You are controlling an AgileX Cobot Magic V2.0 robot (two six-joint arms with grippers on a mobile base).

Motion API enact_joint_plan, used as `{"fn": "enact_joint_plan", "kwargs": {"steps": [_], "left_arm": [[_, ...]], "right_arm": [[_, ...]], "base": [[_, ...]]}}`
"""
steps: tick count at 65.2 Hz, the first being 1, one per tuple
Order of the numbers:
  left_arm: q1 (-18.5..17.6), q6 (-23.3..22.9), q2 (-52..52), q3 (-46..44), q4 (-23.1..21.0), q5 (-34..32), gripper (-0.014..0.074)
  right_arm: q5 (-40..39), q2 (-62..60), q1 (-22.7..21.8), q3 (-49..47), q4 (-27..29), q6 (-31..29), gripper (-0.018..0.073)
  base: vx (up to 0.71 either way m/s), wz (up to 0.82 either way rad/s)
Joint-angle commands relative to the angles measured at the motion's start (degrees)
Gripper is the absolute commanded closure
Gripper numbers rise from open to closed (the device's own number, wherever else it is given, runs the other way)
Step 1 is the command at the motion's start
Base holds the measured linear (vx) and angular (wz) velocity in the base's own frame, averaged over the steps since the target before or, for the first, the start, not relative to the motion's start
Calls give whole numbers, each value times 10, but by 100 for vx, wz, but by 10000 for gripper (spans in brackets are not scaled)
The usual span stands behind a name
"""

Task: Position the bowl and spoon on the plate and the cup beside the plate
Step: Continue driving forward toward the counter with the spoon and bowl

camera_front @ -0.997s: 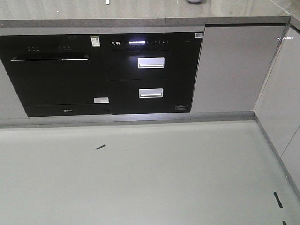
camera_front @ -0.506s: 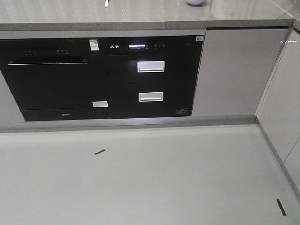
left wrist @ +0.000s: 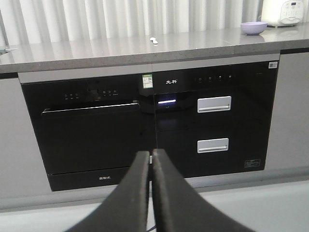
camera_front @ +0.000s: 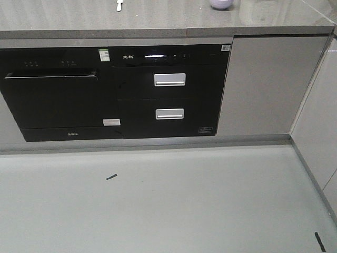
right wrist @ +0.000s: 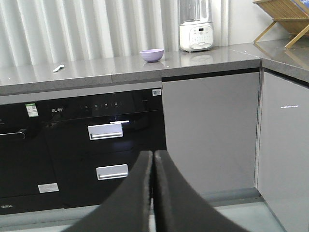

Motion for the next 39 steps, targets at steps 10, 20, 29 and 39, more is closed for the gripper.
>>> {"fn": "enact_joint_plan", "kwargs": {"steps": [10,20,29,39], "left_arm": [[1,-6,-8,17,-1,-40,603],[1,-6,-8,17,-1,-40,603],[1,-6,-8,17,-1,-40,603],[1,-6,-8,17,-1,-40,603]], "right_arm": [[-44,-3,2,0,-2,-3,565],[-44,-3,2,0,-2,-3,565],[-44,-3,2,0,-2,-3,565],[-44,-3,2,0,-2,-3,565]], "base": [[9,1],[8,1],[7,1],[6,1]]}}
